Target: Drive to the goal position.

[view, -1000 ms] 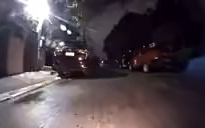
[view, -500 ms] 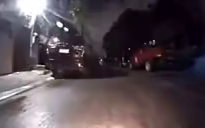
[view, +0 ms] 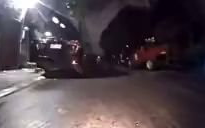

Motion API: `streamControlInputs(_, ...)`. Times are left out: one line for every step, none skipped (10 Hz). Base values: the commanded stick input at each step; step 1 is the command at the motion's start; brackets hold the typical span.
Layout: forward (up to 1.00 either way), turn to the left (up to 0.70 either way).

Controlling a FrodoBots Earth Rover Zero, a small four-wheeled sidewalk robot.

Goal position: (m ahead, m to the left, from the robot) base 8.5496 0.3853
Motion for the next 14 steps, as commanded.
streamControlInputs(1.0,0.0)
streamControlInputs(1.0,0.0)
streamControlInputs(1.0,0.0)
streamControlInputs(0.91,0.0)
streamControlInputs(0.85,0.0)
streamControlInputs(0.85,0.0)
streamControlInputs(0.85,0.0)
streamControlInputs(0.85,0.0)
streamControlInputs(0.85,0.0)
streamControlInputs(0.85,0.0)
streamControlInputs(0.85,0.0)
streamControlInputs(0.85,0.0)
streamControlInputs(0.85,0.0)
streamControlInputs(0.85,0.0)
